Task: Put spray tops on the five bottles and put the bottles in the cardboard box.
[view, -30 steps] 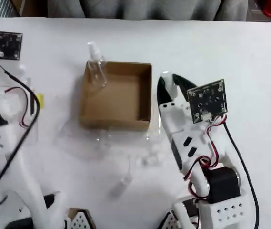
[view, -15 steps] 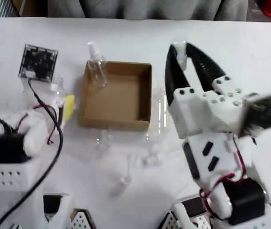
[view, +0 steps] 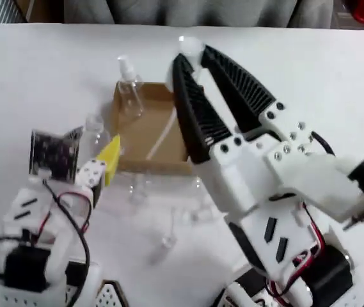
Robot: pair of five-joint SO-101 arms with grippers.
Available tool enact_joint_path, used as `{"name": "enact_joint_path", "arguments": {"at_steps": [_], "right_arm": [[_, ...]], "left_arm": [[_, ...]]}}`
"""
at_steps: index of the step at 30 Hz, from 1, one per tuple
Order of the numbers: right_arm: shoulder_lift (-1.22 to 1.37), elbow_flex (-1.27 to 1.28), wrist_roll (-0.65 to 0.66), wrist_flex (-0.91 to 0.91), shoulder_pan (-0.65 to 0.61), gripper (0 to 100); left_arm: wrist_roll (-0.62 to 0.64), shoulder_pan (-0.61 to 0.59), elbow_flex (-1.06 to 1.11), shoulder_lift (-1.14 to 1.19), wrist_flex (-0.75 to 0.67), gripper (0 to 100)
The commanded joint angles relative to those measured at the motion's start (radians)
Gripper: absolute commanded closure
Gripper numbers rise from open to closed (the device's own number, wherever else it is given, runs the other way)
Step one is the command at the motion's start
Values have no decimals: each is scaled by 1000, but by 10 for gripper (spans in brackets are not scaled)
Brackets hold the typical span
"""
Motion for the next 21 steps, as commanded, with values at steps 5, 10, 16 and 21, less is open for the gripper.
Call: {"name": "enact_joint_path", "arguments": {"at_steps": [5,10,16,21], "right_arm": [[8,-20,-8,-56,-91,983],[8,43,-6,-122,-125,983],[50,48,52,-197,-140,983],[125,48,169,-245,-189,983]], "left_arm": [[11,76,83,-291,-41,972],[11,133,121,-374,-46,972],[11,145,129,-377,-43,973],[11,145,135,-377,-40,973]]}}
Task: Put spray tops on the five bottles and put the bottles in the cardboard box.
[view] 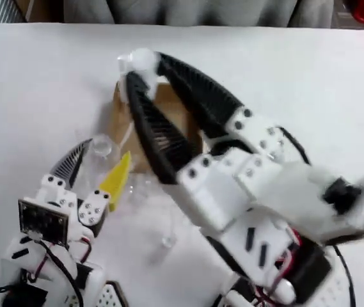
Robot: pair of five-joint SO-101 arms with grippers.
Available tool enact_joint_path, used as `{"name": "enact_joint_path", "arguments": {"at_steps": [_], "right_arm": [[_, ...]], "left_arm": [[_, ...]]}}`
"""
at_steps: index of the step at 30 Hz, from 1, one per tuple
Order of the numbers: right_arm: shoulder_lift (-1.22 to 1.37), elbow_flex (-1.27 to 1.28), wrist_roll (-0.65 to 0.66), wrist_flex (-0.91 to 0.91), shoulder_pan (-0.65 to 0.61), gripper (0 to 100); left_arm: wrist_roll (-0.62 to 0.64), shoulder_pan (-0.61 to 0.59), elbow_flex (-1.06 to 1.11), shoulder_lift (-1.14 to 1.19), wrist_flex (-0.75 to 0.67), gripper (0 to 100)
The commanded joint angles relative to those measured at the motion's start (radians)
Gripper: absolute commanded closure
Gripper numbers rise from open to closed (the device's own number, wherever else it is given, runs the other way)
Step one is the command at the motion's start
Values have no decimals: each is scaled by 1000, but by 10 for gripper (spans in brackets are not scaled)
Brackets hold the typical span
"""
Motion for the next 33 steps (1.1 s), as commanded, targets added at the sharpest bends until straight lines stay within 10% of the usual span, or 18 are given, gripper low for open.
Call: {"name": "enact_joint_path", "arguments": {"at_steps": [1,33], "right_arm": [[56,-14,48,-48,-13,983],[82,292,48,-94,-12,983]], "left_arm": [[11,12,6,-8,-25,973],[14,7,32,-8,-25,973]]}}
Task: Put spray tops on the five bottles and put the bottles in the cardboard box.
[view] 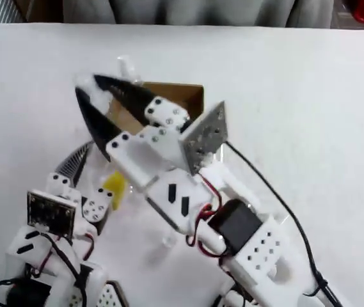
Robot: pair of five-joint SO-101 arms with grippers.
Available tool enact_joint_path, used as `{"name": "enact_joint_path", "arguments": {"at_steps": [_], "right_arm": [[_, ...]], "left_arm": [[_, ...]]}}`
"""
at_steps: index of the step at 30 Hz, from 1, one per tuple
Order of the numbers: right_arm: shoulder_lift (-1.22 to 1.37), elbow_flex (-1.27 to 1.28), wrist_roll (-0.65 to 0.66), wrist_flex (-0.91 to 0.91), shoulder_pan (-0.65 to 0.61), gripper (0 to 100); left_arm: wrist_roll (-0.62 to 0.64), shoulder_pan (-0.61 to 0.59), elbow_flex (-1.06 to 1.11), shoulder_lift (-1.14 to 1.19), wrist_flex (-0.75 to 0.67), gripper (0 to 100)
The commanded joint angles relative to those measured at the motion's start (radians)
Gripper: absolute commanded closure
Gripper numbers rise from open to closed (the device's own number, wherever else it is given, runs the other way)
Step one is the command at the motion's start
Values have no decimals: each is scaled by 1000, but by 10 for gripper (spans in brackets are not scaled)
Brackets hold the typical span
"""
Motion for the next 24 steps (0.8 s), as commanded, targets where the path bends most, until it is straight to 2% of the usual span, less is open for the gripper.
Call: {"name": "enact_joint_path", "arguments": {"at_steps": [1,6,15,19,24], "right_arm": [[-64,37,0,-19,-1,983],[-90,55,-126,15,2,983],[-97,51,-135,133,2,983],[-97,49,-199,165,2,983],[-97,49,-207,216,2,983]], "left_arm": [[14,5,-3,-10,-25,973],[15,4,-3,-12,-25,973],[15,2,-3,-12,-23,973],[15,1,8,-12,-23,973],[15,1,8,-12,-23,973]]}}
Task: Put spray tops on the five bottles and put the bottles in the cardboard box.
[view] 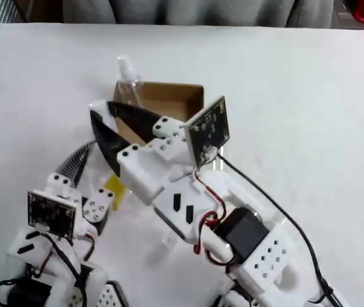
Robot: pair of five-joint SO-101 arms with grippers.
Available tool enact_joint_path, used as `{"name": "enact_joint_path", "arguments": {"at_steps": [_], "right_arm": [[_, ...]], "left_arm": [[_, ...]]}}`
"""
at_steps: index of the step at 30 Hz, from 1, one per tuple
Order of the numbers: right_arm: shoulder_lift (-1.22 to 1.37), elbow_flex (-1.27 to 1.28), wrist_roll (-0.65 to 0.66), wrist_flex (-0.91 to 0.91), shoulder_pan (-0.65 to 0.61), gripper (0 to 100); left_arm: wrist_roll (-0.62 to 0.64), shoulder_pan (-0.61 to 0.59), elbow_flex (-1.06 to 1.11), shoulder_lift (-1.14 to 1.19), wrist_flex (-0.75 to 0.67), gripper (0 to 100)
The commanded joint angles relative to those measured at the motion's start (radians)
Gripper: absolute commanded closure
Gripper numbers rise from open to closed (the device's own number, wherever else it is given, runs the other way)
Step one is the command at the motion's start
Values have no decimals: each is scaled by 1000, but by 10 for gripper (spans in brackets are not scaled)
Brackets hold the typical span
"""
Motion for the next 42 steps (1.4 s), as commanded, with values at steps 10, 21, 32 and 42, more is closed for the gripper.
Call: {"name": "enact_joint_path", "arguments": {"at_steps": [10,21,32,42], "right_arm": [[-22,-17,-11,84,2,954],[-12,-242,-11,303,-1,936],[-22,-361,-3,423,2,777],[-21,-434,-3,487,35,957]], "left_arm": [[12,-2,-3,-4,-23,973],[12,-2,-3,-4,-23,973],[12,-2,32,-4,-32,973],[12,-2,37,-4,-32,973]]}}
